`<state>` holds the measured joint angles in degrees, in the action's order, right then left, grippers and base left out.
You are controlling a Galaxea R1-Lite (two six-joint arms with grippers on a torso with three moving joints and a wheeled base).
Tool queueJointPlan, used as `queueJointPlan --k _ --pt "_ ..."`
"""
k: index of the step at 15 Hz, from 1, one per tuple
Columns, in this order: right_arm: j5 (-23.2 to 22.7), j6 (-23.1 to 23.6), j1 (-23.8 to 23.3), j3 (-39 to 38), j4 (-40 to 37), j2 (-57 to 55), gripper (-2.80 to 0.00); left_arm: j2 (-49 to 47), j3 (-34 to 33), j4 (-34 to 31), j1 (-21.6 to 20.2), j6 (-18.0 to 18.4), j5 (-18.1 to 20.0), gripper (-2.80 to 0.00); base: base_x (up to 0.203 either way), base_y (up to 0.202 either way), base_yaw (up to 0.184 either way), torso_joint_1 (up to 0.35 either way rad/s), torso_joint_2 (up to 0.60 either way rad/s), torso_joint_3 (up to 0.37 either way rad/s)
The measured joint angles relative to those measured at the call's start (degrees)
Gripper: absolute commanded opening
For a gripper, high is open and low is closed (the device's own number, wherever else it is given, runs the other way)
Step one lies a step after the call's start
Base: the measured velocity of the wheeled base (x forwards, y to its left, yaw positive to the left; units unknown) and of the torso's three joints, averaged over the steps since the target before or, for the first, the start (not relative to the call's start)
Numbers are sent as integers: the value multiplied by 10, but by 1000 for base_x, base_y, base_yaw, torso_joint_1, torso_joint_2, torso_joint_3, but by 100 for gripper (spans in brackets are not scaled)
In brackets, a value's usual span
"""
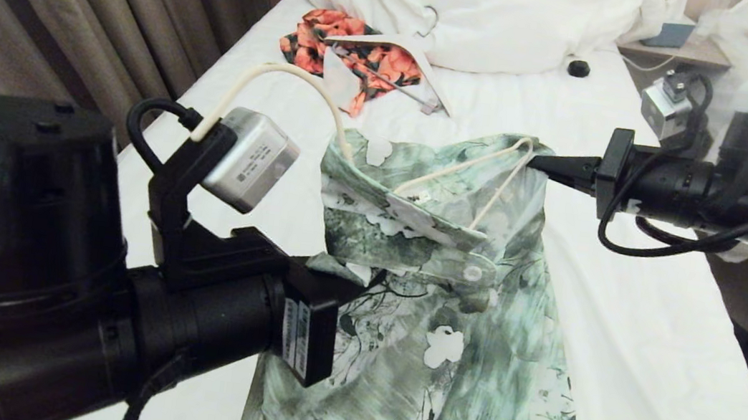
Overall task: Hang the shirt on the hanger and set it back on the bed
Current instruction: Hook the other side of the shirt onto the hanger
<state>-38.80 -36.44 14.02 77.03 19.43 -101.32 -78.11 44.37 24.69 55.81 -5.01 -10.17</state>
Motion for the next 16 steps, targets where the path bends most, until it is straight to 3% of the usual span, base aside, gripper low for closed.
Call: queueJointPlan --k 5,16 --pt "0 0 -2 8 0 -6 -280 27 -37 0 -12 30 1 -280 0 0 0 0 0 0" --pt "0 0 16 23 -6 -2 -280 6 -45 1 9 30 3 -280 0 0 0 0 0 0"
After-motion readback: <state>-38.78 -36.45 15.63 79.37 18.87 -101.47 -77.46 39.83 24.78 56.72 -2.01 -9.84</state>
